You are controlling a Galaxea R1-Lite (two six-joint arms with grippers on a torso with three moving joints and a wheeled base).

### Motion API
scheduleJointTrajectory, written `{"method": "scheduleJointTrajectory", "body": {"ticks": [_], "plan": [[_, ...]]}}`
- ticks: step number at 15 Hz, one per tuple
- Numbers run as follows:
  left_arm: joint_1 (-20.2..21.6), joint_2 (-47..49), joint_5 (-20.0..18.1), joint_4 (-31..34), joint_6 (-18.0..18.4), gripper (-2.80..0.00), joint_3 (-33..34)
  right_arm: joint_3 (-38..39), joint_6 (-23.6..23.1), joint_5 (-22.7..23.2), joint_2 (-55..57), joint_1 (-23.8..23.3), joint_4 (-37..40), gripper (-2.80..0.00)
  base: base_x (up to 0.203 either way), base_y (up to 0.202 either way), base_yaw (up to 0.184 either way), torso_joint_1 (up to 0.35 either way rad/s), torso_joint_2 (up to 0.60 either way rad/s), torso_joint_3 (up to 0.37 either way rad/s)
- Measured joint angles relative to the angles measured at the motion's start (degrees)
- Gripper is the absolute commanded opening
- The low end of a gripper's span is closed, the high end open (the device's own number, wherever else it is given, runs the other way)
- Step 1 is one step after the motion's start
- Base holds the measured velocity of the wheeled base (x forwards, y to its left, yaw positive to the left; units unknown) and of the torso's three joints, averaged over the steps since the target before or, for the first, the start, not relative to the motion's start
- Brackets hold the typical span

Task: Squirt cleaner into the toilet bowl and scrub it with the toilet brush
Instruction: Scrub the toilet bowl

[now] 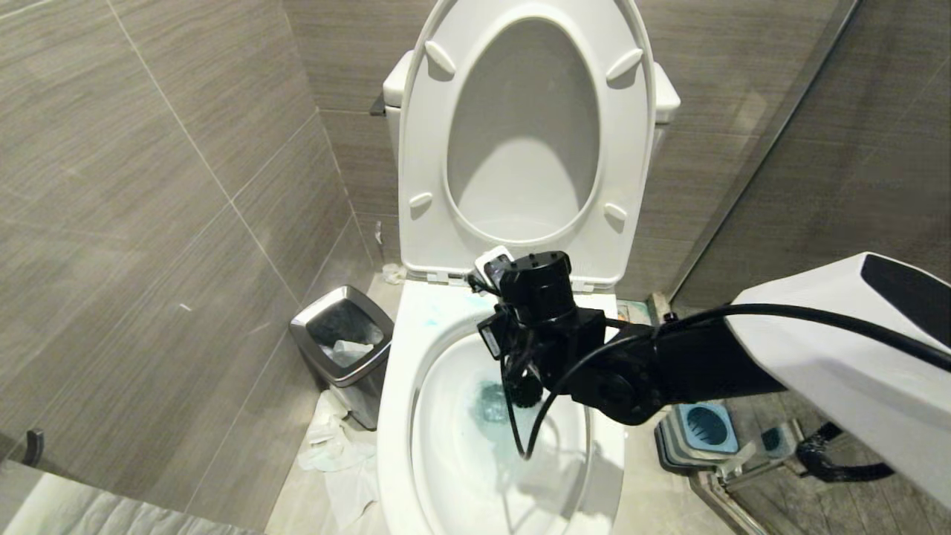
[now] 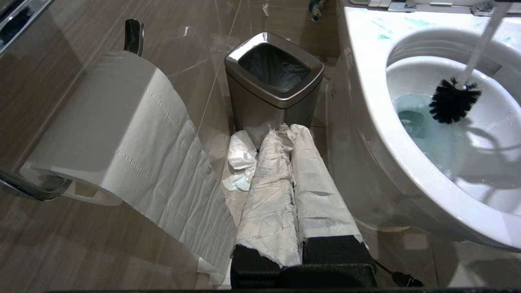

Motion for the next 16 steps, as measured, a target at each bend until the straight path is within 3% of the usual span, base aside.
{"method": "scheduleJointTrajectory", "body": {"ticks": [3,7,11,14,16], "plan": [[0.0,0.0,0.0,0.0,0.0,-2.80,0.0,11.5,1.9,0.5,-6.7,1.7,-0.1,-2.80,0.000,0.000,0.000,0.000,0.00,0.000],[0.0,0.0,0.0,0.0,0.0,-2.80,0.0,21.6,8.9,0.1,-13.3,11.4,0.0,-2.80,0.000,0.000,0.000,0.000,0.00,0.000],[0.0,0.0,0.0,0.0,0.0,-2.80,0.0,22.3,12.1,-1.4,-14.5,18.4,0.0,-2.80,0.000,0.000,0.000,0.000,0.00,0.000],[0.0,0.0,0.0,0.0,0.0,-2.80,0.0,17.6,12.1,-1.8,-12.6,18.4,0.0,-2.80,0.000,0.000,0.000,0.000,0.00,0.000],[0.0,0.0,0.0,0.0,0.0,-2.80,0.0,12.3,11.7,-2.0,-10.9,15.9,1.2,-2.80,0.000,0.000,0.000,0.000,0.00,0.000]]}}
